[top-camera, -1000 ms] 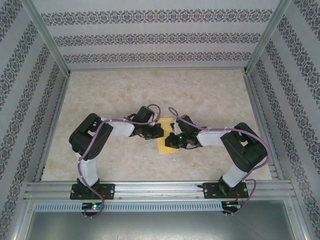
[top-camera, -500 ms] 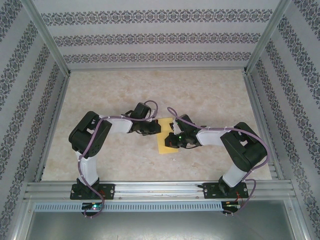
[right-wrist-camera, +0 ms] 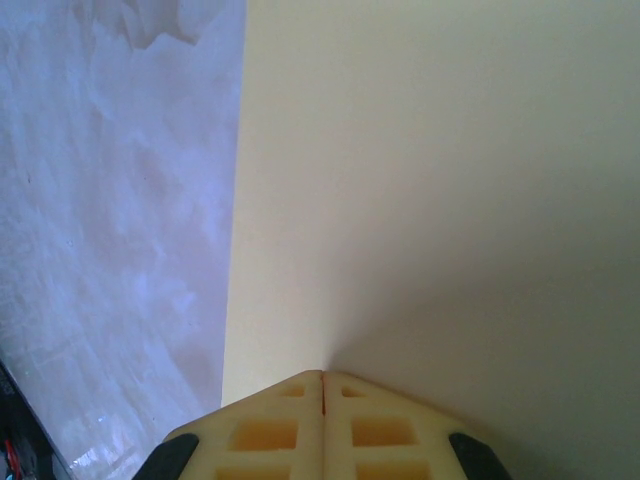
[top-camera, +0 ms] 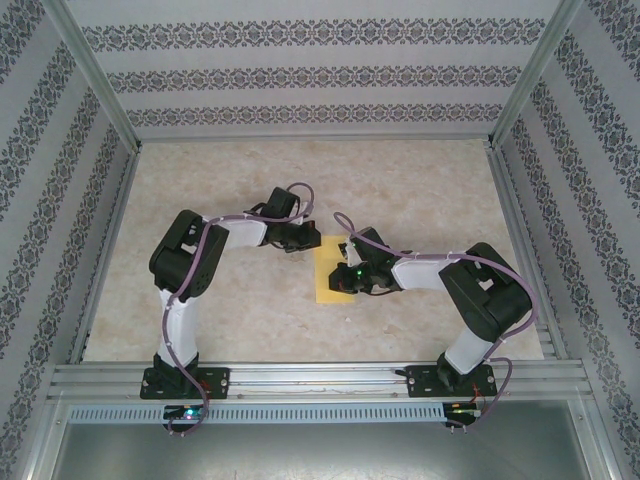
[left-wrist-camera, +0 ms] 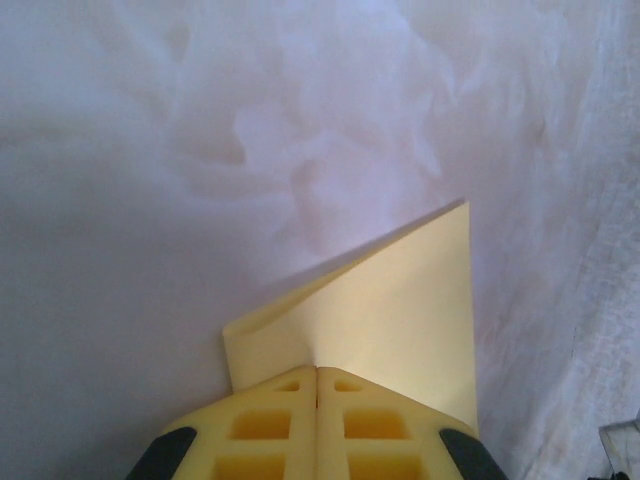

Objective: Fold a paper plane with a square sheet of paper (fold left side to right side)
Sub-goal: First fold the square sheet of paper in half at the center of the table, then hold the square sheet of paper at the center of the table.

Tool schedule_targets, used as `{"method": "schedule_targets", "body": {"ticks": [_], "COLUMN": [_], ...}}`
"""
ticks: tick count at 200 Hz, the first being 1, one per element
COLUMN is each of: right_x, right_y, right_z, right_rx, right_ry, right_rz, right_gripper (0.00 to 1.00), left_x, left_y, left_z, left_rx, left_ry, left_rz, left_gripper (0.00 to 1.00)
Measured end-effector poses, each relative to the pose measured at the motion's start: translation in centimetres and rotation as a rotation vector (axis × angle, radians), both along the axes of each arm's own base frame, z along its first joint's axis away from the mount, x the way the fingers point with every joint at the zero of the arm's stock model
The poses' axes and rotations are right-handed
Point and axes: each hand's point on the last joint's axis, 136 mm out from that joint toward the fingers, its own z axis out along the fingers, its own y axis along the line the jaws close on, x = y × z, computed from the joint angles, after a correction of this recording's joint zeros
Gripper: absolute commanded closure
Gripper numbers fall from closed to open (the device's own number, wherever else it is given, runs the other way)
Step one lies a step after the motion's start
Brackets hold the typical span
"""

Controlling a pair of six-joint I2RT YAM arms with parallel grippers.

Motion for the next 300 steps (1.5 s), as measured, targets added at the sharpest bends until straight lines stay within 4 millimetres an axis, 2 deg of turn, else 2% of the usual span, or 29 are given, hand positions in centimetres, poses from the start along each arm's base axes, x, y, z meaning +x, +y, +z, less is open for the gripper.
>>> {"method": "schedule_targets", "body": {"ticks": [106,146,171,187,214,239,273,300], "right_x": [0.7,0.7,0.7,0.7,0.7,0.7,0.7,0.7], "right_y": [-0.1,0.0,0.0,0.0,0.0,0.0,0.0,0.0], "right_z": [0.0,0.0,0.0,0.0,0.1,0.1,0.1,0.1], "right_rx": [-0.004,-0.001,0.001,0.005,0.015,0.018,0.020,0.020], "right_ry": [-0.028,-0.026,-0.023,-0.019,-0.022,-0.023,-0.019,-0.017], "right_rz": [-0.017,-0.022,-0.027,-0.035,-0.043,-0.046,-0.052,-0.054], "right_gripper": [1.00,1.00,1.00,1.00,1.00,1.00,1.00,1.00], "left_x": [3.0,5.4,5.7,4.6,1.2,-2.2,-5.6,-6.4], "left_y": [0.0,1.7,2.3,2.8,3.6,2.8,0.4,-0.9], "left_z": [0.2,0.7,1.0,1.6,3.8,5.2,4.4,3.7], "left_rx": [-0.001,0.047,0.060,0.064,0.050,0.006,-0.039,-0.052], "left_ry": [0.001,-0.066,-0.082,-0.083,-0.098,-0.102,-0.051,-0.032], "left_rz": [-0.004,0.045,0.056,0.057,0.055,0.030,-0.031,-0.059], "left_gripper": [1.00,1.00,1.00,1.00,1.00,1.00,1.00,1.00]}}
